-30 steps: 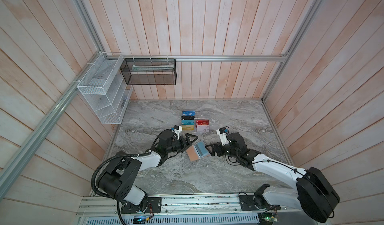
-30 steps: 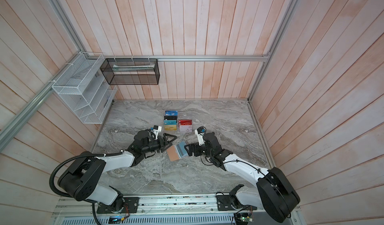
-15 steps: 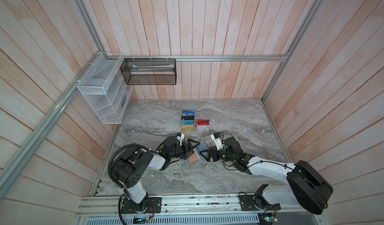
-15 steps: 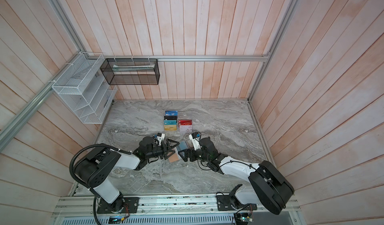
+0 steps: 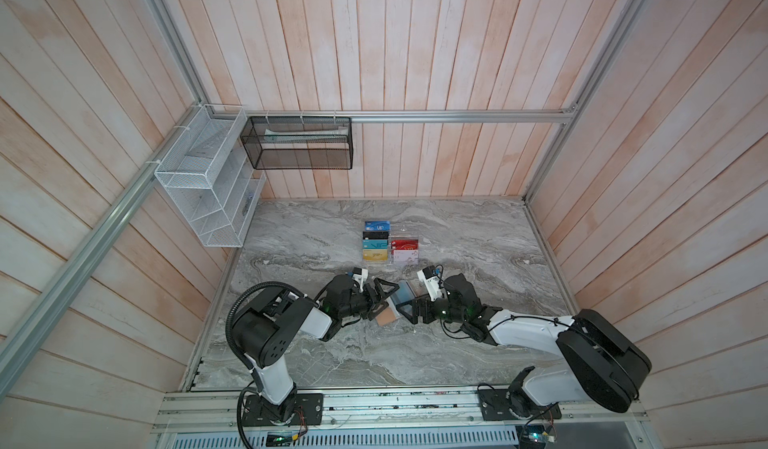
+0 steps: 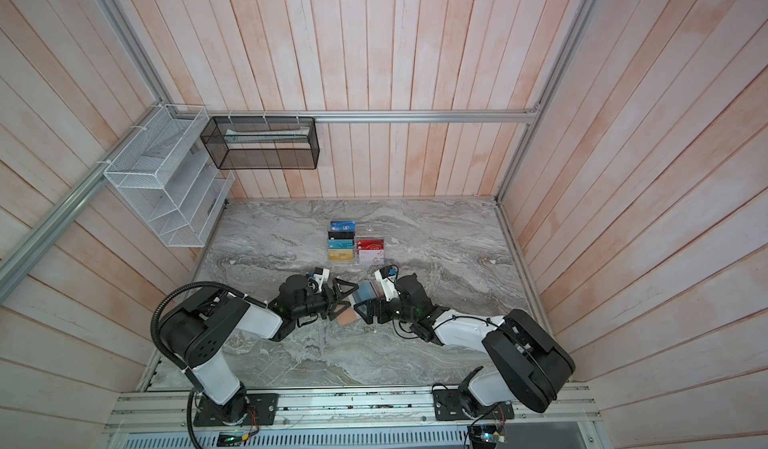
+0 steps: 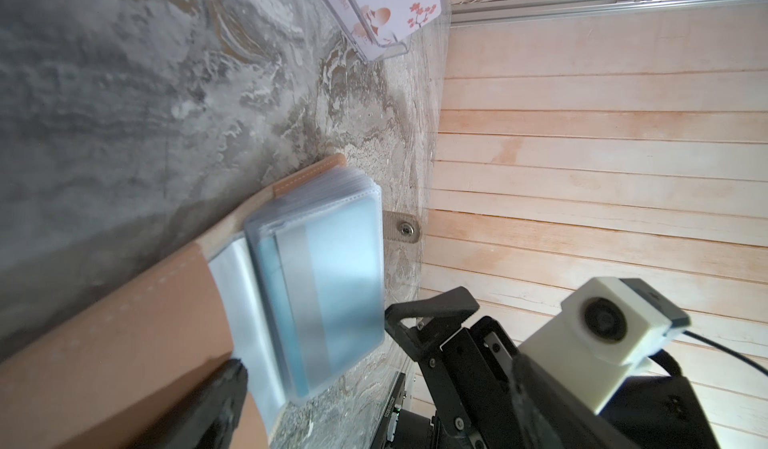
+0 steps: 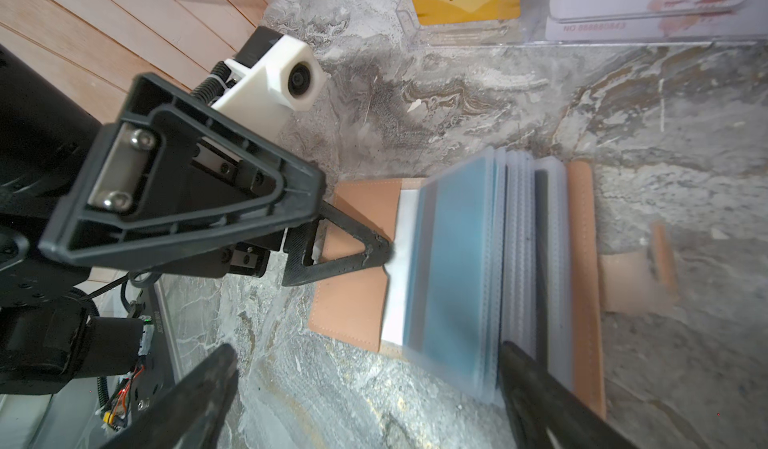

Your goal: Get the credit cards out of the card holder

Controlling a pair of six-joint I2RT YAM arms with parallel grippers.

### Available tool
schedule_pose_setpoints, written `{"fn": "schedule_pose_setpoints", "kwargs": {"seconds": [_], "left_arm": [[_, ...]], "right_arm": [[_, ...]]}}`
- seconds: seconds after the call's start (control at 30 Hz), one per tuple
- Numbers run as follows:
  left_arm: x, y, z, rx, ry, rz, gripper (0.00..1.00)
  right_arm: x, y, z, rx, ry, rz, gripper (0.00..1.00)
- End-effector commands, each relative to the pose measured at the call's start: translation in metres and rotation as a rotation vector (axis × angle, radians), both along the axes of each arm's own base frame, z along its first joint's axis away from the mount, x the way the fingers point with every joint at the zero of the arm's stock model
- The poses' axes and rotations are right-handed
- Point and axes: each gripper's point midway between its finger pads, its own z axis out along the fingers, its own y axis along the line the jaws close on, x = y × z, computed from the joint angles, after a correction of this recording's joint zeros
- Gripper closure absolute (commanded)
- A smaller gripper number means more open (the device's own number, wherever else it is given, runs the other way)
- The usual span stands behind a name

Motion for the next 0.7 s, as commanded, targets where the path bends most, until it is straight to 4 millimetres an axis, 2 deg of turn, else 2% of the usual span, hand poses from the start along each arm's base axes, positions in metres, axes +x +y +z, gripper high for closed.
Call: {"fn": "schedule_pose_setpoints", "kwargs": {"seconds": [0.0, 0.23, 0.5, 0.67], "left_arm": [[0.001, 0.003, -0.003, 0.000, -0.009, 0.008, 0.00], [0.000, 0.003, -0.002, 0.001, -0.012, 0.008, 0.00], [0.001, 0.005, -0.002, 0.003, -0.012, 0.010, 0.00], [0.001, 0.007, -0.004, 0.007, -0.010, 0.012, 0.00]], "right_arm": [[-0.002, 0.005, 0.015, 0.029, -0.027, 0.014, 0.02], [-0.004, 0.003, 0.026, 0.037, -0.055, 0.006, 0.02], [-0.006, 0.003, 0.004, 0.015, -0.014, 0.013, 0.02], [-0.007, 0.002, -0.002, 0.011, -0.003, 0.010, 0.02]]}}
